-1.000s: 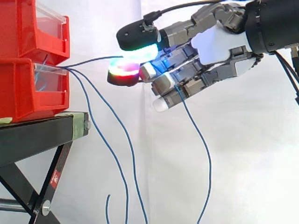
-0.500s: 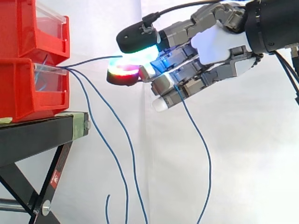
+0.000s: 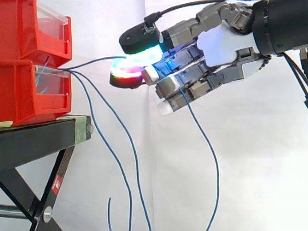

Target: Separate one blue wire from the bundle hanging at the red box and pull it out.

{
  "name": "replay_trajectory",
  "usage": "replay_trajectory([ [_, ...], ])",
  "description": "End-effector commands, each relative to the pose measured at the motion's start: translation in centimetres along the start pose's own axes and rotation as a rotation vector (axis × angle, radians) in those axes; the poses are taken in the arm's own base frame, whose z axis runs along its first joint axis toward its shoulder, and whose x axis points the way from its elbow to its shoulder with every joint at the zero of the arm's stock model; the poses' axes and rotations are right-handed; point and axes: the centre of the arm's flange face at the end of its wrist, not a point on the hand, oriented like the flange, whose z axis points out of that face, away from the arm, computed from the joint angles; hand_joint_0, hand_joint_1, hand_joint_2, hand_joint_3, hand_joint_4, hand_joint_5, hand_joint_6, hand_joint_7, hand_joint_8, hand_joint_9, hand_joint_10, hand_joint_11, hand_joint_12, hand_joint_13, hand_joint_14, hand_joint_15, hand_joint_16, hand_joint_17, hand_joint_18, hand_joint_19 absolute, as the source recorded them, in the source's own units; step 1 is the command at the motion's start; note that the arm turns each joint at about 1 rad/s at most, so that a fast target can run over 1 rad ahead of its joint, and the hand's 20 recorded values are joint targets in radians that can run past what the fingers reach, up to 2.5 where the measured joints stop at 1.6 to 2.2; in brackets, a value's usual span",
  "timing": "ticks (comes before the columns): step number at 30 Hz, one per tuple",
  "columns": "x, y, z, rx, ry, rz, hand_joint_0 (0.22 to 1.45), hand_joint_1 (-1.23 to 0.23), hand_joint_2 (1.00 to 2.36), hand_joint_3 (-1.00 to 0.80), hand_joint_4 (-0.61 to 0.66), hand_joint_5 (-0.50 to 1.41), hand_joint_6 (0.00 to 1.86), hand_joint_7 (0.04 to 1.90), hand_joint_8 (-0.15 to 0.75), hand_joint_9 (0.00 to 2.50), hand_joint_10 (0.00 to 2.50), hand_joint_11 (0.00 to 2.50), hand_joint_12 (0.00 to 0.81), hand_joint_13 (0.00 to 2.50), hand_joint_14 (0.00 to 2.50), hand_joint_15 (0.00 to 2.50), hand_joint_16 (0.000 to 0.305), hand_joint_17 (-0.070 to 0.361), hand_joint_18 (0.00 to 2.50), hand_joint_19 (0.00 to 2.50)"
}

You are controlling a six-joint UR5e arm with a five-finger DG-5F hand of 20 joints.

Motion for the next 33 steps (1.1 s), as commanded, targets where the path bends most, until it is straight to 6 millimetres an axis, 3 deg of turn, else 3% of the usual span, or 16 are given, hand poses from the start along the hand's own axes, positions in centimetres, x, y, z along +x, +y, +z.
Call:
replay_trajectory([
  [1, 0.02, 0.04, 0.01, -0.002, 0.0, 0.001, 0.61, -0.69, 1.01, -0.12, 0.21, -0.22, 0.9, 0.77, 0.333, 0.92, 0.01, 1.27, 0.414, 1.07, 0.01, 1.45, 0.055, 0.124, 0.81, 0.53],
  [10, 0.1, 0.05, -0.02, -0.002, 0.001, 0.001, 0.58, -0.62, 1.01, -0.16, 0.22, -0.22, 0.9, 0.78, 0.346, 0.93, 0.01, 1.27, 0.425, 1.07, 0.01, 1.45, 0.057, 0.129, 0.82, 0.53],
  [33, 0.09, 0.03, -0.04, 0.0, 0.002, -0.001, 0.48, -0.64, 1.01, -0.26, 0.27, -0.23, 0.89, 0.8, 0.391, 0.93, 0.01, 1.28, 0.489, 1.08, 0.0, 1.46, 0.068, 0.153, 0.85, 0.52],
])
